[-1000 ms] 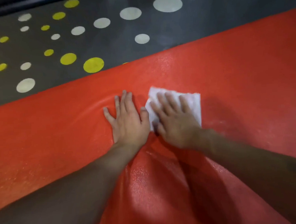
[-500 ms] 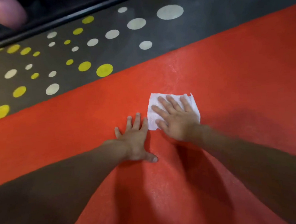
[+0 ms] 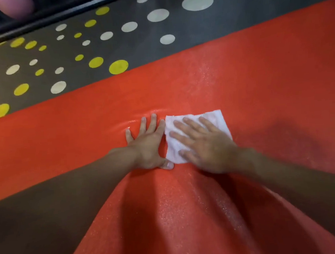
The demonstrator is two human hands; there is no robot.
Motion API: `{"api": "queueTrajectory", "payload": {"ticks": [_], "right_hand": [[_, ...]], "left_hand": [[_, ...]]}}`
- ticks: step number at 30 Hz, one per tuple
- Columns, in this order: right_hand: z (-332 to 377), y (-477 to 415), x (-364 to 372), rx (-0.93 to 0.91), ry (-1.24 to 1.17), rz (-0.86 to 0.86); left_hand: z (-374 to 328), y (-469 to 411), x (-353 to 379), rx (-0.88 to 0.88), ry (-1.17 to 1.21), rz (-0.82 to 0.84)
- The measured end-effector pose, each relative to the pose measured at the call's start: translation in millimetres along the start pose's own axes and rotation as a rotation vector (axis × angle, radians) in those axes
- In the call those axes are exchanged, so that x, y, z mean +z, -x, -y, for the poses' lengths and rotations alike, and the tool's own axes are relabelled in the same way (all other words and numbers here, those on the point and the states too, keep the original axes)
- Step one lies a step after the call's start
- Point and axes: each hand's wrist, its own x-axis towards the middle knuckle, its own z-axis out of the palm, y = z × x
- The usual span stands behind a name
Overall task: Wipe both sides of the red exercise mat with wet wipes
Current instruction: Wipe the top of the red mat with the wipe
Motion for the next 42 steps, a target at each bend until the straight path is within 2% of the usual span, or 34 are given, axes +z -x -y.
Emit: {"api": "queueTrajectory", "payload": {"ticks": [2,4,5,7,9,10,13,14,16,18,19,20,22,23,25,27,28,30,32,33,35,37,38,40,42], "right_hand": [[-21,-3,-11,0.194,0.036,0.014],[-12,-4,-8,0.353,0.069,0.055],[4,2,-4,0.349,0.058,0.06],[35,21,4,0.191,0.01,0.014],[27,33,-1,0.08,-0.012,0.061],[13,31,-5,0.123,-0.008,0.068],[6,26,-12,0.419,0.05,0.088],[21,27,-7,0.421,0.028,0.078],[52,41,1,0.243,-0.019,0.069],[49,56,-3,0.112,-0.011,0.114],[36,55,-6,0.129,0.006,0.109],[24,52,-10,0.229,0.03,0.112],[24,48,-12,0.446,0.049,0.141],[36,49,-8,0.464,0.031,0.137],[67,66,6,0.272,0.022,0.107],[66,87,6,0.078,-0.001,0.125],[52,92,2,0.068,-0.004,0.13],[28,95,-9,0.253,0.02,0.133],[36,98,-8,0.416,0.053,0.132],[52,101,-2,0.392,0.06,0.118],[81,119,8,0.197,0.044,0.138],[70,133,6,0.028,0.059,0.136],[55,134,1,0.055,0.076,0.144],[39,136,-6,0.294,0.03,0.145],[57,139,-2,0.396,0.02,0.113]], "left_hand": [[-1,1,-2,0.007,-0.026,-0.008],[-3,3,-3,-0.003,-0.037,-0.005],[-6,7,-3,-0.005,-0.047,-0.015],[-12,20,-2,0.016,-0.087,-0.118],[-20,41,9,0.067,-0.106,-0.235],[-24,51,15,0.086,-0.088,-0.232],[-34,68,29,0.063,-0.068,-0.021],[-36,72,33,0.053,-0.079,0.003],[-37,76,37,0.041,-0.05,-0.019],[-41,81,41,0.045,-0.048,-0.09],[-43,84,42,0.047,-0.064,-0.132],[-44,88,42,0.045,-0.068,-0.151],[-48,94,43,0.032,-0.036,-0.096],[-50,96,45,0.027,-0.02,-0.043],[-53,104,51,0.021,-0.011,0.035],[-56,111,60,0.023,-0.038,0.051],[-57,115,63,0.028,-0.058,0.055],[-57,119,65,0.034,-0.081,0.034],[-56,121,67,0.028,-0.086,0.0],[-58,122,67,0.026,-0.09,-0.018],[-62,127,70,0.028,-0.118,-0.082],[-67,134,73,0.048,-0.15,-0.137],[-68,138,73,0.054,-0.153,-0.122],[-71,140,72,0.042,-0.148,-0.026],[-75,144,73,0.022,-0.164,0.055]]}}
